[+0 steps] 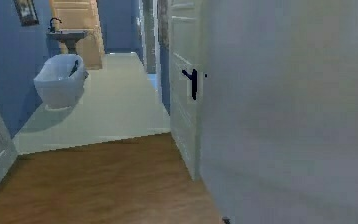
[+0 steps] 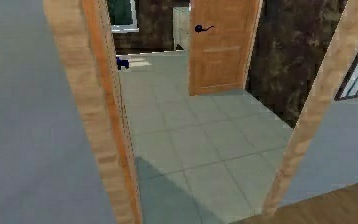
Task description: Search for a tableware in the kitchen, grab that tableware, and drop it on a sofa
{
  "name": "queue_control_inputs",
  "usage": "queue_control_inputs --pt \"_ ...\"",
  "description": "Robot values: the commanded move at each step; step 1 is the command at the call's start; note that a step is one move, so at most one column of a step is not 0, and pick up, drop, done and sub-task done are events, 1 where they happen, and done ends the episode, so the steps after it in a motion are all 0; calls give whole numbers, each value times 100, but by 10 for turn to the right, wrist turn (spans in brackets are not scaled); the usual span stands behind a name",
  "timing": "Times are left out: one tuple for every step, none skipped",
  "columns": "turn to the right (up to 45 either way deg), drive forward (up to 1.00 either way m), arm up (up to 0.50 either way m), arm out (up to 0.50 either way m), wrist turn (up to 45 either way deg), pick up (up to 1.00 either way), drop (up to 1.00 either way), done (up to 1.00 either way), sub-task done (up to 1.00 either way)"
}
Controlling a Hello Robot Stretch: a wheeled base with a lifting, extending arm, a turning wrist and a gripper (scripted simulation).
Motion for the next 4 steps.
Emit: queue_control_inputs --pt "-150 0 0 0 0 0 0 0 0" --pt "0 100 0 0 0 0 0 0 0" --pt "0 100 0 0 0 0 0 0 0" --pt "0 100 0 0 0 0 0 0 0"
